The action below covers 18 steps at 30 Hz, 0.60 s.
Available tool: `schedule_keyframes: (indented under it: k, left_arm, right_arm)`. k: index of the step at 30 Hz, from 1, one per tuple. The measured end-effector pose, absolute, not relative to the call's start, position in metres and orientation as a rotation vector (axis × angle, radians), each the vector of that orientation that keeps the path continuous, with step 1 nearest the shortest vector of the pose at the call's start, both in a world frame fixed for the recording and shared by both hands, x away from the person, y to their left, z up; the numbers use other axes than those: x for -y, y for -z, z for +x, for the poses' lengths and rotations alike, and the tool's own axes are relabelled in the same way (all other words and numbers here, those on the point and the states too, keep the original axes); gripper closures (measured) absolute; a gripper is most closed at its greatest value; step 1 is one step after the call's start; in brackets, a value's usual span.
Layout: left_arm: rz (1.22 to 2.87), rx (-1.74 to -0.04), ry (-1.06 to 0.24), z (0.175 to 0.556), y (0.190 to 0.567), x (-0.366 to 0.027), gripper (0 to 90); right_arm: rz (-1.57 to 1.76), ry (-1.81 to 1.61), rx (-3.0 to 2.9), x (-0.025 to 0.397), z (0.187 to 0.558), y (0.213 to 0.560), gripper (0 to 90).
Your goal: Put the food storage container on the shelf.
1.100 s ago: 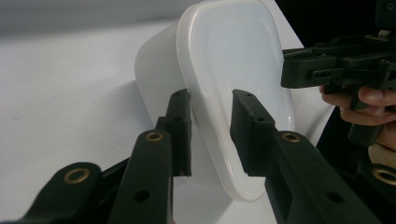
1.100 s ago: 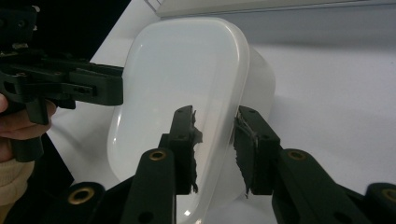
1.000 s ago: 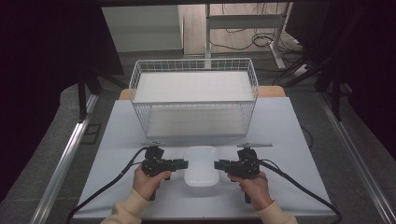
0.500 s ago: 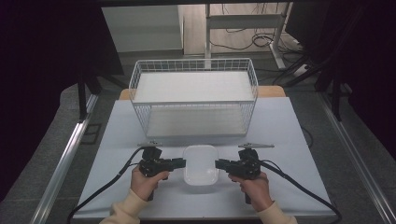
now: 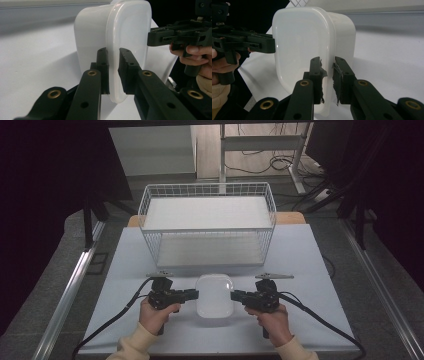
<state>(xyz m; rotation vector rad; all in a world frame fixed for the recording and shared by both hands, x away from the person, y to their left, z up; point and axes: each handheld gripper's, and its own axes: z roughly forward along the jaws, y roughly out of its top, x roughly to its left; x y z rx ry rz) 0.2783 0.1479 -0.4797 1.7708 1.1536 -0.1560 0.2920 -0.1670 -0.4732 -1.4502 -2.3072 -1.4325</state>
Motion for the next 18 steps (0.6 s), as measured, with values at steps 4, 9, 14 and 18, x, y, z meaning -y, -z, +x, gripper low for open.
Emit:
schedule_keyframes:
  k: [4, 9, 14, 18]
  left_arm:
    - [1.765, -1.145, 0.158, 0.278, 0.478, -0.148, 80.1]
    - [1.771, -1.135, 0.148, 0.279, 0.474, -0.148, 80.2]
    - [1.769, -1.116, 0.149, 0.282, 0.467, -0.148, 80.5]
    - [1.772, -1.111, 0.128, 0.285, 0.461, -0.148, 80.4]
  right_arm:
    - [-1.442, 1.441, 2.309, 0.168, 0.292, 0.472, 77.9]
    - [-1.436, 1.453, 2.310, 0.168, 0.292, 0.469, 77.9]
    - [-1.418, 1.477, 2.312, 0.171, 0.295, 0.463, 78.0]
    - [-1.414, 1.497, 2.341, 0.170, 0.297, 0.456, 78.0]
